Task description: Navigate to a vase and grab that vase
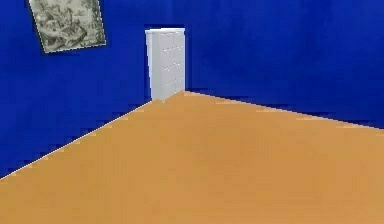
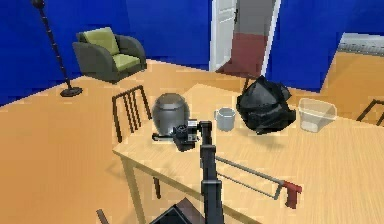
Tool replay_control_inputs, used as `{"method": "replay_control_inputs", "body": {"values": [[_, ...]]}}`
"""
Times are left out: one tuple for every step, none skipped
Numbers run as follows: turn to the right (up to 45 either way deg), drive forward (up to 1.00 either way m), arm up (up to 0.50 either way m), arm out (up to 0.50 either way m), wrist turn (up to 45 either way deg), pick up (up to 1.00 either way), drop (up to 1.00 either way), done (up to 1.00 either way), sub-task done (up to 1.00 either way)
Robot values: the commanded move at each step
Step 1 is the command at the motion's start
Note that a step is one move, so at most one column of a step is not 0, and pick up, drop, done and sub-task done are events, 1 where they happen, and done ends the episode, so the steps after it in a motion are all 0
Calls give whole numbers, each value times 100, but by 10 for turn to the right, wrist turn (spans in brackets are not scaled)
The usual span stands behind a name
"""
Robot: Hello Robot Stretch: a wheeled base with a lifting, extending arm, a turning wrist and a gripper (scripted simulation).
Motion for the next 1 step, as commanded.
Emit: {"method": "replay_control_inputs", "body": {"values": [[0, 0, 10, 0, 0, 0, 0, 0, 0]]}}
